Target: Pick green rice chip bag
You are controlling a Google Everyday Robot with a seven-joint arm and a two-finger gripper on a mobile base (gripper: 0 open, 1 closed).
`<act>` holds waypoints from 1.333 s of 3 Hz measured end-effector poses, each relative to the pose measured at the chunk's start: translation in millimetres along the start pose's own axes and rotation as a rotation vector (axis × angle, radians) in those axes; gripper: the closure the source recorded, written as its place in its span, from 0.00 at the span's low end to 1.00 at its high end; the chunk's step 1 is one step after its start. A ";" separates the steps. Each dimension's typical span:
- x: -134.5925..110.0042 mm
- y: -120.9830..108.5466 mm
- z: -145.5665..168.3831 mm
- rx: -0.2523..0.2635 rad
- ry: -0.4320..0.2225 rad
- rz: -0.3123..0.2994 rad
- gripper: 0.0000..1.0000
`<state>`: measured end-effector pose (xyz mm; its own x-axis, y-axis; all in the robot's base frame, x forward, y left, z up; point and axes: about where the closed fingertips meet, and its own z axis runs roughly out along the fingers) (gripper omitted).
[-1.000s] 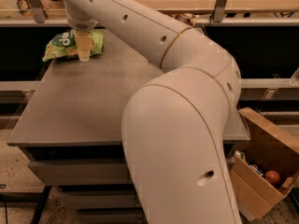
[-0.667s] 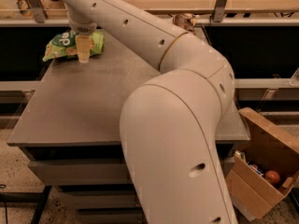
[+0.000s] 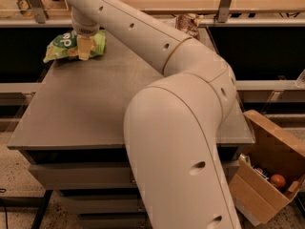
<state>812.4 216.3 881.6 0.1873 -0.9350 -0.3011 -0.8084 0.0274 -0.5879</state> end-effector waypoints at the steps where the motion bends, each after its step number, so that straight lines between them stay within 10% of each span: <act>1: 0.1 -1.8 4.9 0.001 -0.017 0.016 0.41; 2: -2.6 0.0 8.1 -0.003 -0.035 0.022 0.61; 4: -7.9 4.4 8.2 -0.011 -0.054 0.008 0.53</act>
Offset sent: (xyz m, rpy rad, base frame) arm 0.0035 0.0073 -0.0006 0.0677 0.0080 0.0118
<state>812.0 226.7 875.2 0.2102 -0.9144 -0.3461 -0.8162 0.0308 -0.5770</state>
